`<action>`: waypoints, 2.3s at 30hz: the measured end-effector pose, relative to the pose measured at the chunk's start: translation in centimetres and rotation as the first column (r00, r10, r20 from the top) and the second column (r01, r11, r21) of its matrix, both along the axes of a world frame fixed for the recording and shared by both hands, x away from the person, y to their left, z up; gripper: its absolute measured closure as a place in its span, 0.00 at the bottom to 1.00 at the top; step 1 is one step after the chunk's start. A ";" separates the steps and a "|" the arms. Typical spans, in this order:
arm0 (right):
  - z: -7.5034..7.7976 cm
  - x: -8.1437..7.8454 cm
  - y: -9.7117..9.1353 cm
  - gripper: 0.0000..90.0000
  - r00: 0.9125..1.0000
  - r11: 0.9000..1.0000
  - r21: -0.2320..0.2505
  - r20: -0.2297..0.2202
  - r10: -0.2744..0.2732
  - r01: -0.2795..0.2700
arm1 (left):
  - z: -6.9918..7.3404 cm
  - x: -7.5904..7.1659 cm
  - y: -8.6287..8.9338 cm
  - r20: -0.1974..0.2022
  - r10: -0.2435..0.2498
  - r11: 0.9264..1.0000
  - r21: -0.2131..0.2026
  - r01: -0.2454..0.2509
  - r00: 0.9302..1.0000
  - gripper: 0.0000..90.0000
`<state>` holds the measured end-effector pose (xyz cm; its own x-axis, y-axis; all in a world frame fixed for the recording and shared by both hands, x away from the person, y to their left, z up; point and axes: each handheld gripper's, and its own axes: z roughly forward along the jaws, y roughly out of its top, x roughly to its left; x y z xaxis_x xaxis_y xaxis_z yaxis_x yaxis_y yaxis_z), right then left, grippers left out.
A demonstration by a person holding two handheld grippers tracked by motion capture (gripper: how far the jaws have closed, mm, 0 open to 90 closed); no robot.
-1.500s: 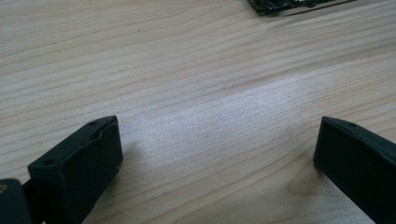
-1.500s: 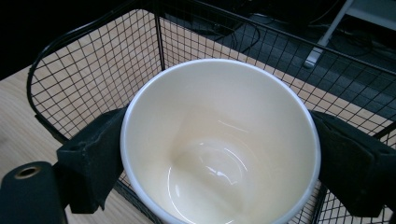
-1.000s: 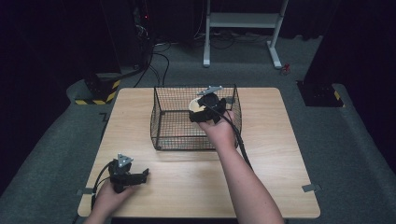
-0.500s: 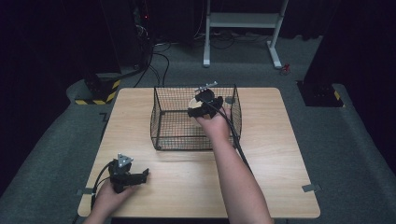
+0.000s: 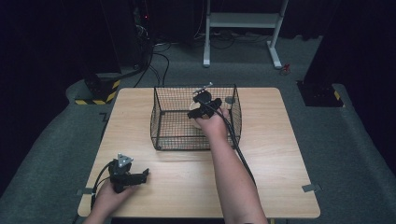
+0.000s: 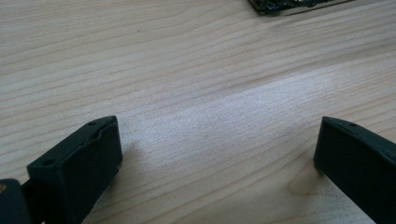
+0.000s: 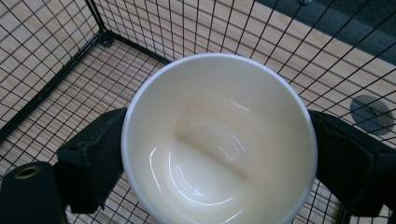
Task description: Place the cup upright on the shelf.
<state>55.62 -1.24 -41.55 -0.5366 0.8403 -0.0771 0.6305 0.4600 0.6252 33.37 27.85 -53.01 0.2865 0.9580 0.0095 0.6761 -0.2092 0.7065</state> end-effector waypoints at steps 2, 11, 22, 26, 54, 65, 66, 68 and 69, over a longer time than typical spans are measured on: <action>-0.2 0.0 0.2 0.11 1.000 1.000 -0.005 -0.012 -0.004 0.004 | 0.0 0.0 0.0 0.000 0.000 1.000 -0.002 0.000 1.000 0.01; -0.8 -0.1 0.6 0.11 0.998 1.000 -0.028 -0.057 0.008 -0.010 | 0.0 0.0 0.0 -0.001 0.000 1.000 0.000 0.000 1.000 0.01; -0.9 -0.2 0.4 0.11 0.998 1.000 -0.022 -0.070 0.012 -0.013 | 0.0 0.0 0.0 0.000 0.000 1.000 0.000 0.000 1.000 0.01; -0.9 -0.2 0.3 0.11 0.997 1.000 -0.027 -0.075 0.012 -0.014 | 0.0 0.0 0.0 -0.001 -0.003 1.000 0.000 0.003 1.000 0.01; 1.0 -1.4 0.1 0.09 1.000 1.000 0.005 0.006 0.013 -0.013 | 0.0 0.0 -0.1 -0.001 -0.007 1.000 -0.009 0.007 1.000 0.01; 2.1 -3.0 -0.8 0.10 0.999 0.999 0.031 0.038 0.015 -0.016 | 0.0 0.0 -0.1 0.000 -0.007 1.000 -0.010 0.007 1.000 0.01; 2.1 -3.2 -0.9 0.10 0.999 0.999 0.035 0.039 0.013 -0.015 | 0.0 0.0 -0.1 0.000 -0.007 1.000 -0.010 0.007 1.000 0.01; 2.3 -3.7 -1.1 0.09 0.999 0.999 0.038 0.050 0.015 -0.017 | -0.1 0.0 -0.1 0.000 -0.004 1.000 -0.015 0.004 1.000 0.01; 2.4 -3.9 -1.3 0.10 0.998 0.999 0.038 0.057 0.018 -0.021 | -0.1 0.0 -0.1 0.000 -0.004 1.000 -0.015 0.004 1.000 0.01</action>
